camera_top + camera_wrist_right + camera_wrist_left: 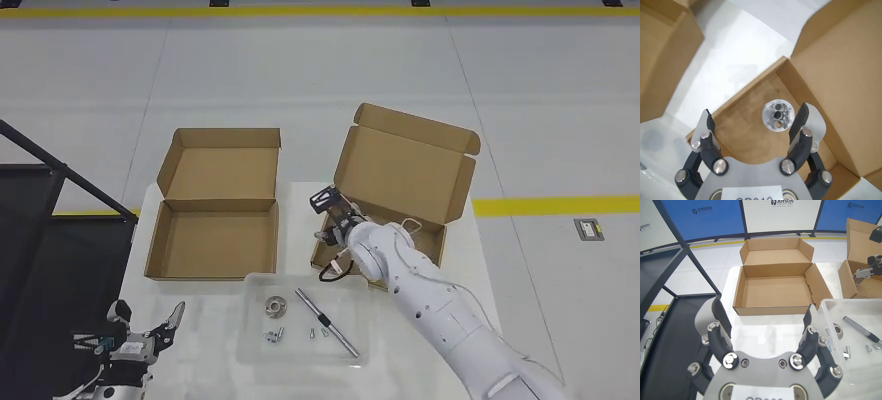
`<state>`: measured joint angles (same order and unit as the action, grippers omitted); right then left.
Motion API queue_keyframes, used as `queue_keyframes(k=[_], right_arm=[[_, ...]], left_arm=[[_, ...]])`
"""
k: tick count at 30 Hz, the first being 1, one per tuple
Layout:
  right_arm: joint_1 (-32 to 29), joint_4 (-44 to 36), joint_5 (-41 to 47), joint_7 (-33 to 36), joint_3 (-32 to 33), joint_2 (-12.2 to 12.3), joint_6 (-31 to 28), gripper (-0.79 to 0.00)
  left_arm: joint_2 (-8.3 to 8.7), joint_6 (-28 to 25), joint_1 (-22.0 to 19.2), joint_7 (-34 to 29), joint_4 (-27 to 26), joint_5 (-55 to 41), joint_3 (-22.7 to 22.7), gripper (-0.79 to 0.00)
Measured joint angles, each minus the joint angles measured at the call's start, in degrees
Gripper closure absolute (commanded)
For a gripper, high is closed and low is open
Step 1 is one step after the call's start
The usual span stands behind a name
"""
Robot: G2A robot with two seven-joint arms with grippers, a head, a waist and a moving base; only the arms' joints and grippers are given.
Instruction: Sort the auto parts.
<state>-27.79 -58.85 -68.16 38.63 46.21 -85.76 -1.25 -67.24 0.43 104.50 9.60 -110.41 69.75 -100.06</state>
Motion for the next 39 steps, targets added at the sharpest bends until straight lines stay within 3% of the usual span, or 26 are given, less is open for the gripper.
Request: queue_keyframes(k=[6,9,12,16,19,22,23,25,27,28,33,39], right_arm=[[-19.95,-35.77,-8.62,11.09,11.95,6.23,-6.36,-0.785],[-27.49,-47.34,-8.23,14.33,14.81,7.56,-12.34,-0.785],[-31.65,-52.52,-8.02,17.91,13.37,8.09,-17.76,-0.785],[-32.42,-51.27,-10.14,23.57,7.79,7.81,-19.76,-0.785],[-31.05,-47.11,-11.21,26.05,3.39,6.96,-17.37,-0.785],[-28.73,-41.38,-11.91,26.67,-0.31,5.63,-12.16,-0.637],[-27.92,-39.48,-11.9,26.41,-1.05,5.22,-10.6,-0.48],[-26.14,-35.54,-11.88,25.61,-2.55,4.32,-7.24,-0.388],[-24.57,-32.26,-11.79,25.22,-3.66,3.56,-5.17,-0.4],[-24.02,-31.13,-11.66,25.18,-4.1,3.26,-4.61,-0.449],[-21.64,-25.15,-12.4,25.34,-5.91,1.76,-0.62,-0.391],[-19.48,-18.36,-10.62,24.02,-6.41,0.32,0.68,-0.376]], left_arm=[[0.0,0.0,0.0,0.0,0.0,0.0,0.0,-0.785],[0.0,0.0,0.0,0.0,0.0,0.0,0.0,-0.785],[0.0,0.0,0.0,0.0,0.0,0.0,0.0,-0.785],[0.0,0.0,0.0,0.0,0.0,0.0,0.0,-0.785],[0.0,0.0,0.0,0.0,0.0,0.0,0.0,-0.785],[0.0,0.0,0.0,0.0,0.0,0.0,0.0,-0.785],[0.0,0.0,0.0,0.0,0.0,0.0,0.0,-0.785],[0.0,0.0,0.0,0.0,0.0,0.0,0.0,-0.785],[0.0,0.0,0.0,0.0,0.0,0.0,0.0,-0.785],[0.0,0.0,0.0,0.0,0.0,0.0,0.0,-0.785],[0.0,0.0,0.0,0.0,0.0,0.0,0.0,-0.785],[0.0,0.0,0.0,0.0,0.0,0.0,0.0,-0.785]])
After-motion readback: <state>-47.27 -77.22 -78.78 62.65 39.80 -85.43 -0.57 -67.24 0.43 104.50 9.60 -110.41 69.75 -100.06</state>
